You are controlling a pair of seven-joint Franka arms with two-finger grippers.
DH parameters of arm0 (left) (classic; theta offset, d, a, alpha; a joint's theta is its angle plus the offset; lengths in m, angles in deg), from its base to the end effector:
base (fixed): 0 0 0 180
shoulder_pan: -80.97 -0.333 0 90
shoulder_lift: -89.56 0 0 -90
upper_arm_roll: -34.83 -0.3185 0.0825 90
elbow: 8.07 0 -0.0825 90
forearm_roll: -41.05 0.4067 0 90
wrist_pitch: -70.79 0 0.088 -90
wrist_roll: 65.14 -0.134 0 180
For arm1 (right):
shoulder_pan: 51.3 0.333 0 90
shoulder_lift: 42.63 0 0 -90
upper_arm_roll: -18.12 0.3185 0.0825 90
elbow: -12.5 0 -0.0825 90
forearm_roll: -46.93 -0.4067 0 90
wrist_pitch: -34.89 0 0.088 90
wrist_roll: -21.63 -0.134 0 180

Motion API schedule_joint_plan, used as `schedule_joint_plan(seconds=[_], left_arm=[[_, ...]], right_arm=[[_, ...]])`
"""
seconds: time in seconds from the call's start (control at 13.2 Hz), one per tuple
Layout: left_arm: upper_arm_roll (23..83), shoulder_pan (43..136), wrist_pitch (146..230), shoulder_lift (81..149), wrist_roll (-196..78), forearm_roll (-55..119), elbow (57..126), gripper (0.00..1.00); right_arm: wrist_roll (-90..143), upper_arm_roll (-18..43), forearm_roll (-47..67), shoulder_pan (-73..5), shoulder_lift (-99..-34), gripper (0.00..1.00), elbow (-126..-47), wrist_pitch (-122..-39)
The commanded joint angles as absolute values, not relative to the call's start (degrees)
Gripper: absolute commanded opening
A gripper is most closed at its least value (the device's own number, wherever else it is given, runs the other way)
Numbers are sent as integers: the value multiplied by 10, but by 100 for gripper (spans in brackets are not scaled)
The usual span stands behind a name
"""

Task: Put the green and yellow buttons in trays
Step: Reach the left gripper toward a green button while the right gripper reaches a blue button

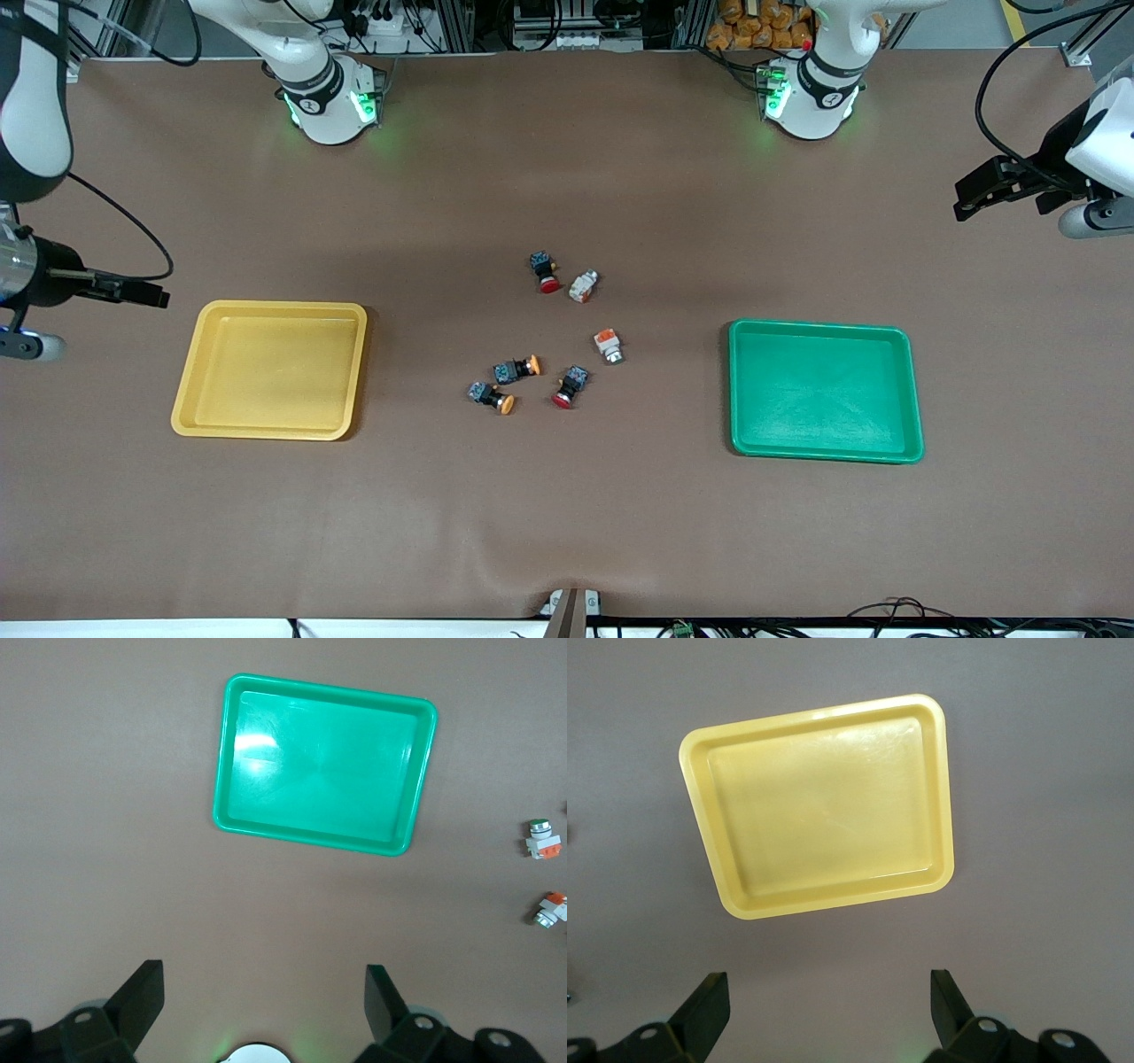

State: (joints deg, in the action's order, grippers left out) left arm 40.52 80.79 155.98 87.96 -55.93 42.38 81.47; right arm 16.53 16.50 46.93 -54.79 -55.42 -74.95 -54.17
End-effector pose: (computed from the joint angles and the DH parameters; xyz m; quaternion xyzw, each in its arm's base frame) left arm 0.5562 -0.0511 0.6126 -0.9991 -0.0330 0.0222 0.0159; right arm 0.6238 -0.0544 0.4858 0.9913 -0.0885 -0.0974 0.0031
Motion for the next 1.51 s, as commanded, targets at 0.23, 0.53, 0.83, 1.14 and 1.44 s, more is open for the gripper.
schedule_joint_plan(seconds=[0.23,0.53,0.83,1.14,1.44], left_arm=[[411,811,1559,940,-560,414,806,100],[447,812,1654,977,-537,403,864,100],[503,842,1772,1055,-393,396,905,100],[504,933,1850,1153,-216,396,897,100],[504,970,1850,1239,-194,396,846,100]], right_arm=[[134,177,466,-541,-554,100,-736,-512],[-64,177,429,-503,-563,100,-736,-526],[-243,177,412,-454,-593,100,-736,-571],[-398,178,411,-403,-634,100,-735,-621],[-494,177,412,-380,-668,100,-735,-671]])
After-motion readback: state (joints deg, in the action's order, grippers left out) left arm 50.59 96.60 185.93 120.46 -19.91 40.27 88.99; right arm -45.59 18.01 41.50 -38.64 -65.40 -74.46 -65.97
